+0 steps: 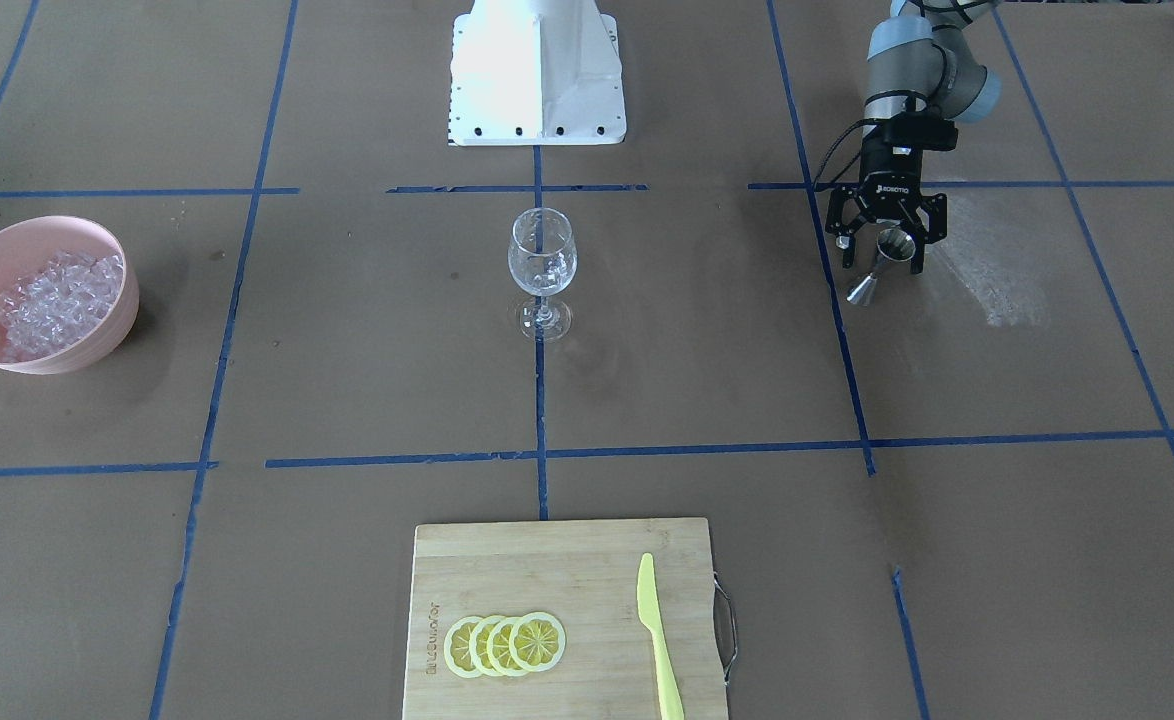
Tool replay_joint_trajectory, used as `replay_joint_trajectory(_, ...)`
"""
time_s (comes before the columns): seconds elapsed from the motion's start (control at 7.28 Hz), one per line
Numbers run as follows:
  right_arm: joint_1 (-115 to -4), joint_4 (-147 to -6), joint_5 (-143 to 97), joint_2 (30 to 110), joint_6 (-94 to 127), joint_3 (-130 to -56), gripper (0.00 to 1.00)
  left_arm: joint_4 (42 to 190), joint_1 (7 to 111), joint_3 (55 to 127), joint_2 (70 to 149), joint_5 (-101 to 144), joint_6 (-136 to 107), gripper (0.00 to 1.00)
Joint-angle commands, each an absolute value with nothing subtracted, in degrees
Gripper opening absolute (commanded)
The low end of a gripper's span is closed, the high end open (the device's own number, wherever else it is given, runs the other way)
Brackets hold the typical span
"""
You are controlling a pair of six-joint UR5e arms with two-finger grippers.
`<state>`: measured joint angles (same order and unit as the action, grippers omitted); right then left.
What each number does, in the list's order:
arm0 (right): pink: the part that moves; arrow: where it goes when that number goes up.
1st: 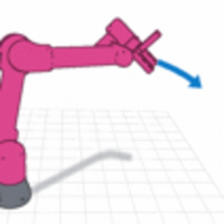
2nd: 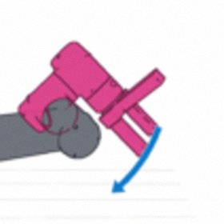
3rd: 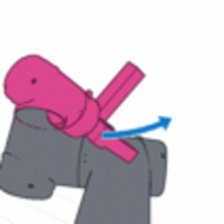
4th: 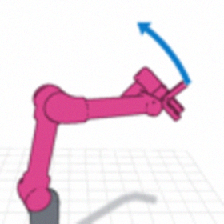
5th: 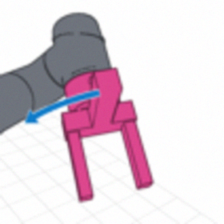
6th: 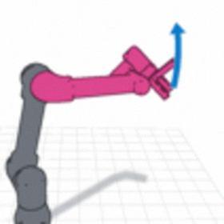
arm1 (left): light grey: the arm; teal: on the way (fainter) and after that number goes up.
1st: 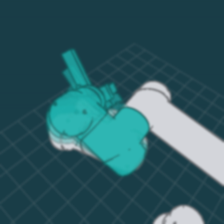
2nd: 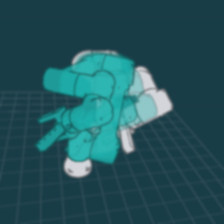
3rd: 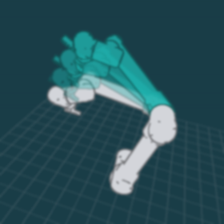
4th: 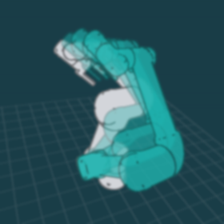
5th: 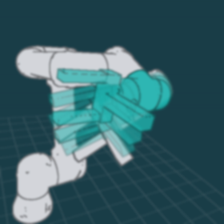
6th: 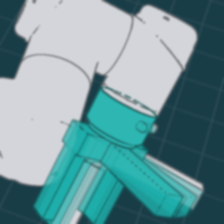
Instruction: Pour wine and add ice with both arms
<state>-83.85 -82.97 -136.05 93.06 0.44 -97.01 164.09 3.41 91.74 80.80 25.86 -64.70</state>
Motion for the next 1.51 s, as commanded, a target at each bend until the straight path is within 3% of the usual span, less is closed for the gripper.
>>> replay_joint_trajectory(0.0, -83.85, -82.97, -136.05, 93.08, 0.44, -96.94, 1.0, 164.09, 3.78, 90.88, 81.65, 25.93, -64.69, 0.86)
replay_joint_trajectory(0.14, -83.85, -82.97, -136.05, 93.08, 0.44, -96.94, 1.0, 164.09, 3.78, 90.79, 81.65, 25.93, -64.6, 0.85)
replay_joint_trajectory(0.41, -83.85, -82.97, -136.05, 93.08, 0.44, -96.86, 1.0, 164.18, 3.78, 90.09, 82.0, 26.01, -64.6, 0.64)
replay_joint_trajectory(0.55, -83.85, -82.97, -136.05, 93.16, 0.44, -96.86, 1.0, 164.18, 3.78, 90.09, 82.0, 26.02, -64.6, 0.51)
replay_joint_trajectory(0.69, -83.85, -82.97, -136.05, 93.16, 0.44, -96.86, 1.0, 164.53, 3.78, 90.09, 82.09, 26.1, -64.6, 0.32)
replay_joint_trajectory(0.96, -83.85, -82.97, -136.05, 93.16, 0.44, -96.86, 1.0, 164.88, 4.3, 90.44, 82.09, 26.1, -64.6, 0.08)
replay_joint_trajectory(1.1, -83.85, -82.97, -136.05, 93.08, 0.53, -96.86, 1.0, 164.97, 4.57, 90.53, 82.09, 26.1, -64.6, 0.0)
replay_joint_trajectory(1.37, -83.85, -82.97, -136.05, 92.9, 0.53, -96.86, 1.0, 165.06, 7.89, 92.62, 83.83, 26.45, -57.89, 0.0)
